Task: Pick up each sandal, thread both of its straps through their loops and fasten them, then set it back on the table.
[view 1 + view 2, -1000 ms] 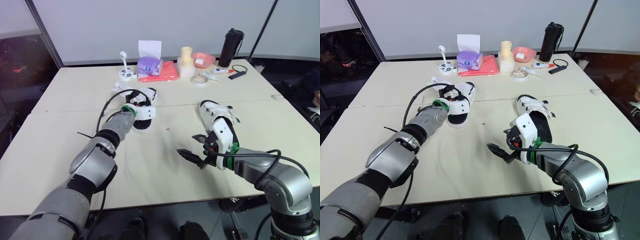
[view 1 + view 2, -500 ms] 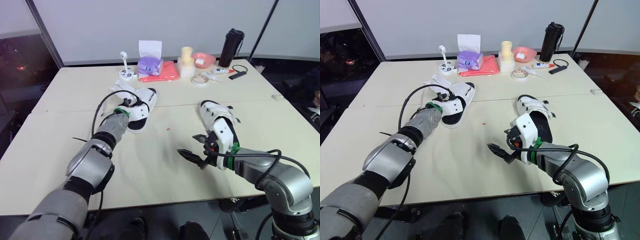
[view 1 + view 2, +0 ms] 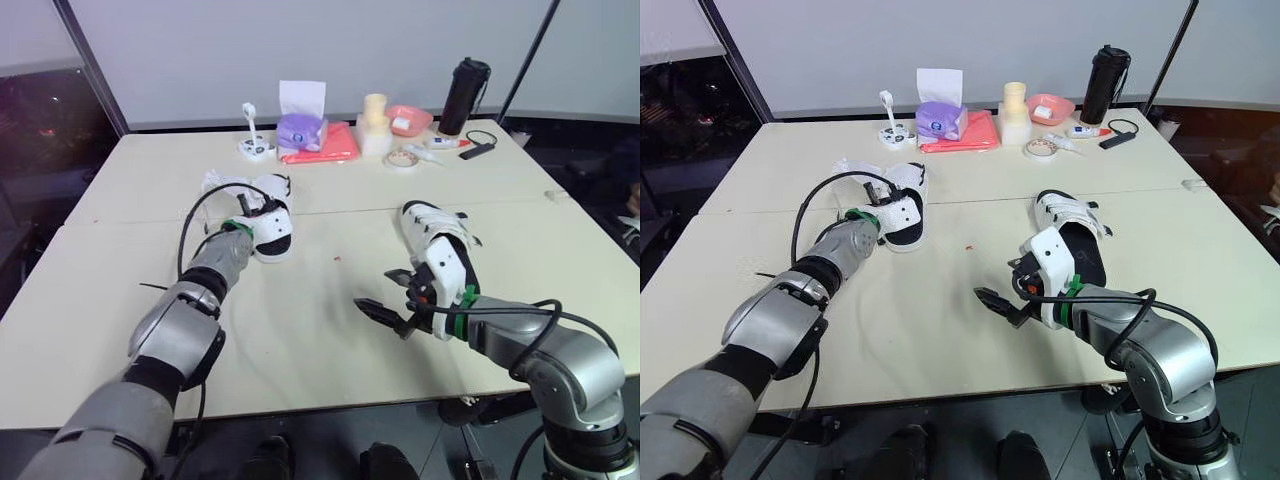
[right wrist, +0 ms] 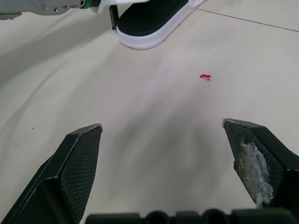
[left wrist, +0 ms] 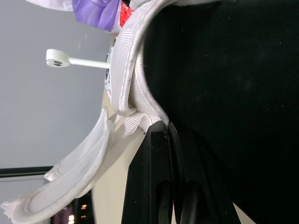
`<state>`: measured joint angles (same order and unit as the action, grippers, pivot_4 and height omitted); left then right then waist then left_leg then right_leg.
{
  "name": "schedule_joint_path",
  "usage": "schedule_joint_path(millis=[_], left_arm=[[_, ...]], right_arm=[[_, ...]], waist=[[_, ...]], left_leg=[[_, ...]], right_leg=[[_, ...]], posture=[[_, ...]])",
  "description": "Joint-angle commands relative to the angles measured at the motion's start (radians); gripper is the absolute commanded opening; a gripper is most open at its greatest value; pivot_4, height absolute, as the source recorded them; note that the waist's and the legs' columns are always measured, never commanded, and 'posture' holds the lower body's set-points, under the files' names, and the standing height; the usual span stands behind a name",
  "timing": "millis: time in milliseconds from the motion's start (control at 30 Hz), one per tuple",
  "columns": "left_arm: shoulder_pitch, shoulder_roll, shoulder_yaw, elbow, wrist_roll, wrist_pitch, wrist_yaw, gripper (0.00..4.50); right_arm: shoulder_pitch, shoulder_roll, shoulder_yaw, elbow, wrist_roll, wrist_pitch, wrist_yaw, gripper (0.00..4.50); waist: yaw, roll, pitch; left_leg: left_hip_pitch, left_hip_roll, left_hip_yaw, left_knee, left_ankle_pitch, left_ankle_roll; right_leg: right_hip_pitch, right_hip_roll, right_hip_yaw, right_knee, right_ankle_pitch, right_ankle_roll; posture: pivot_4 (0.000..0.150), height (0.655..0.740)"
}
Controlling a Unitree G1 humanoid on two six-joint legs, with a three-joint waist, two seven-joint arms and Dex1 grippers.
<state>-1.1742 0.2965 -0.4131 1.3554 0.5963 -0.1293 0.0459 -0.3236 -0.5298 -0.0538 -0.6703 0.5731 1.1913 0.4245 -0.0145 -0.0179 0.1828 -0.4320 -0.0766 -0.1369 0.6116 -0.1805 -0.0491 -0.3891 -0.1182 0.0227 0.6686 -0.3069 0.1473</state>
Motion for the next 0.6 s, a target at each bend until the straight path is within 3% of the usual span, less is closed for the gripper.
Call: schedule_joint_path(millis=[33,367,600], left_arm=[[0.005,0.007,0.042,-0.05,-0.05,-0.06,-0.019,0.03],[0.046,0.068,0.075,-0.175,-0.104,-0.138,-0.127,0.03],[0.241,0.147,0.091,-0.566,-0.152,-0.08,-0.339,0.03]], right_arm=[[-0.003,-0.001,0.0,-0.032,0.011,-0.024,-0.002,4.5],[-0.007,0.002,0.007,-0.027,0.013,-0.029,-0.003,4.5],[0.001,0.004,0.013,-0.029,0.016,-0.032,-0.005,4.5]], waist=[[0.002,0.0,0.0],[0.0,0.0,0.0],[-0.002,0.0,0.0]], left_leg=[[0.0,0.0,0.0,0.0,0.0,0.0],[-0.001,0.0,0.0,0.001,0.0,0.0],[-0.001,0.0,0.0,0.0,0.0,0.0]], right_leg=[[0.0,0.0,0.0,0.0,0.0,0.0],[0.0,0.0,0.0,0.0,0.0,0.0],[-0.001,0.0,0.0,0.0,0.0,0.0]], posture=[[0.15,0.7344],[0.15,0.7344],[0.15,0.7344]])
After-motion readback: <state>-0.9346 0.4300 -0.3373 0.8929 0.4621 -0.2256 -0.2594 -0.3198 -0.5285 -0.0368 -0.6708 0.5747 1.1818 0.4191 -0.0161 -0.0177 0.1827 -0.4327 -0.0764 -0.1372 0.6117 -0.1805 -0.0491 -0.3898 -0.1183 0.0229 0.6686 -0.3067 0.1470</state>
